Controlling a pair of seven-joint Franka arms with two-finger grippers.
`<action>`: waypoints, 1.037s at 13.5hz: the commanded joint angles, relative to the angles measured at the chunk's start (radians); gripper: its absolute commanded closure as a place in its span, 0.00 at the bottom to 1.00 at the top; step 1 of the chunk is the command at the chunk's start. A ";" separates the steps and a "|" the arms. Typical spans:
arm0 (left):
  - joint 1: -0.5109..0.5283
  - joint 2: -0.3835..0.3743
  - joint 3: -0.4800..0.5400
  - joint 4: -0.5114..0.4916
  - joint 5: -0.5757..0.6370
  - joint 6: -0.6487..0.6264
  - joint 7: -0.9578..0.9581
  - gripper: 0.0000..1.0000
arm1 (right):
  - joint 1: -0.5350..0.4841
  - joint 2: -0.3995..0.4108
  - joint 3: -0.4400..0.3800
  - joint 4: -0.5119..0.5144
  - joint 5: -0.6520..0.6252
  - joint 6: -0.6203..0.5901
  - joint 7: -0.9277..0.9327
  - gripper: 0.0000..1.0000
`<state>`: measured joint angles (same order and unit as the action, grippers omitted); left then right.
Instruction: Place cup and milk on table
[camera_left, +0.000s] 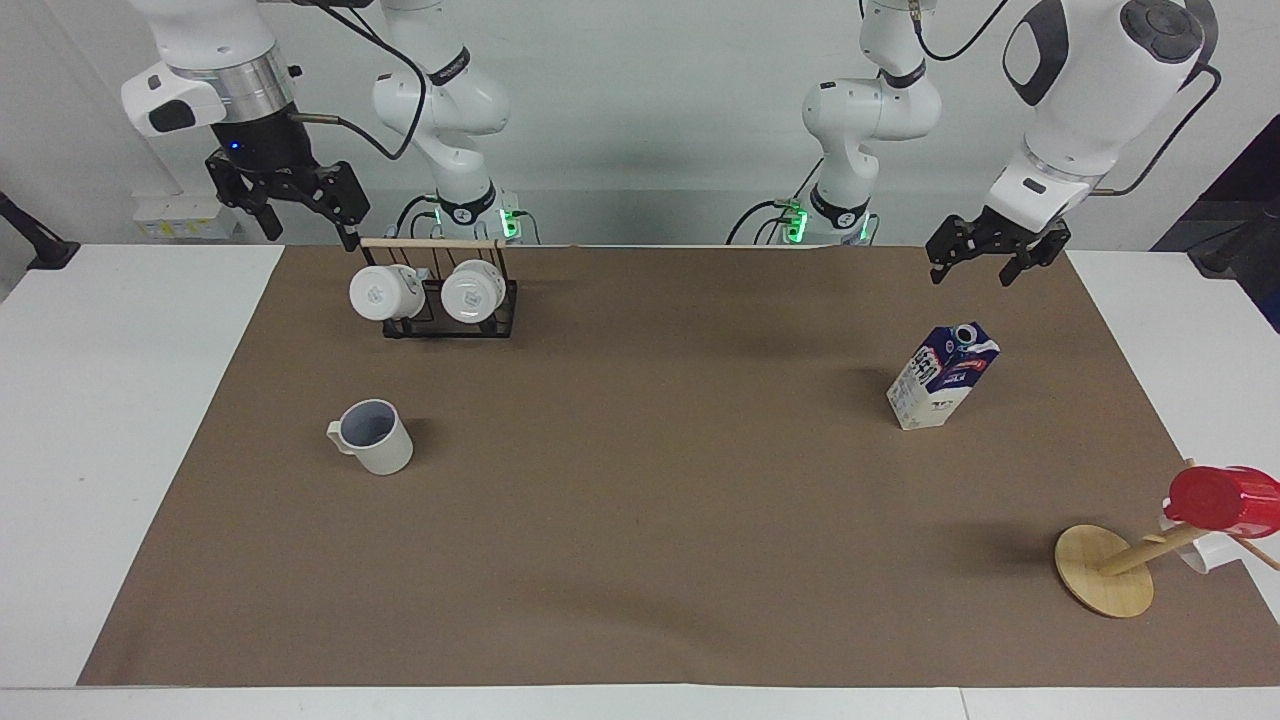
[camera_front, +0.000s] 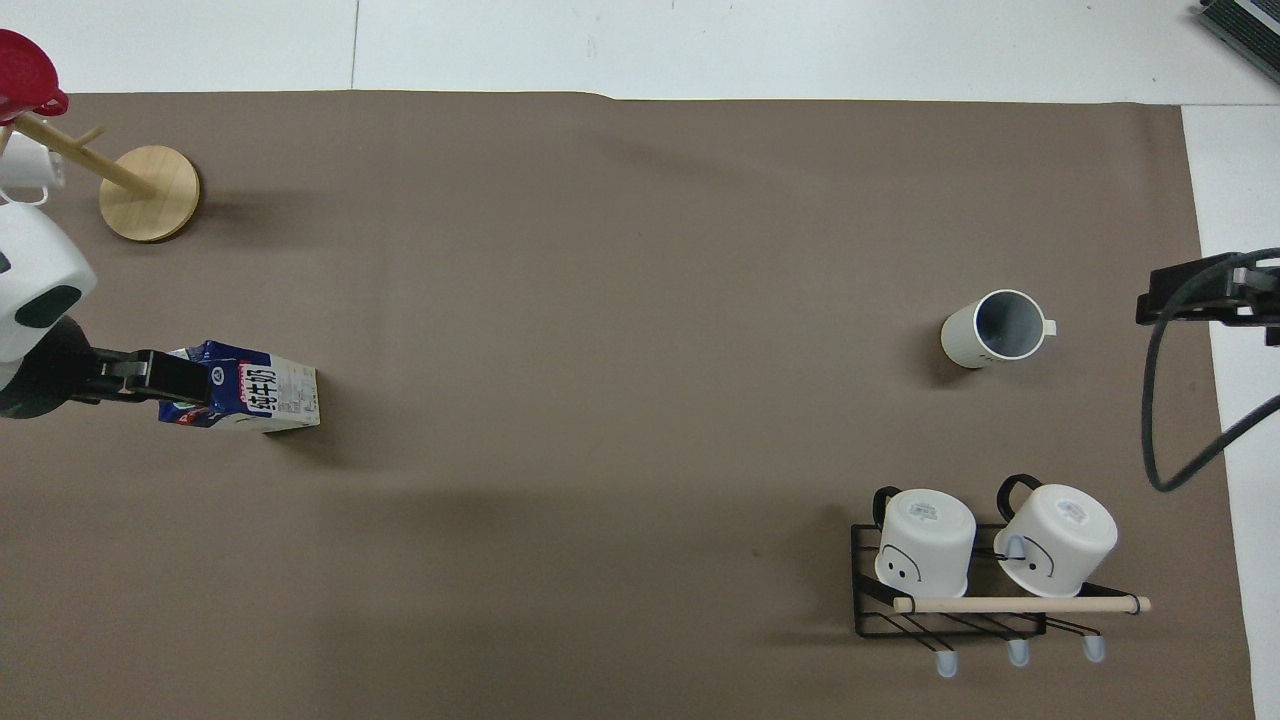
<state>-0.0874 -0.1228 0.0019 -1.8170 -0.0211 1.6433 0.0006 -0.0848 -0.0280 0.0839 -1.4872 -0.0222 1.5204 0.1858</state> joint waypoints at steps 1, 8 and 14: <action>0.005 -0.003 -0.003 0.012 0.018 -0.014 0.006 0.00 | -0.015 -0.013 0.005 -0.008 0.010 -0.006 -0.032 0.00; 0.005 -0.003 -0.003 0.012 0.018 -0.014 0.006 0.00 | -0.010 -0.010 0.007 -0.022 0.010 0.024 -0.031 0.00; 0.005 -0.003 -0.003 0.012 0.018 -0.014 0.006 0.00 | -0.003 0.002 0.008 -0.145 0.011 0.205 -0.037 0.00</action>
<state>-0.0874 -0.1228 0.0020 -1.8170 -0.0211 1.6433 0.0006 -0.0808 -0.0198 0.0878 -1.5587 -0.0212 1.6522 0.1846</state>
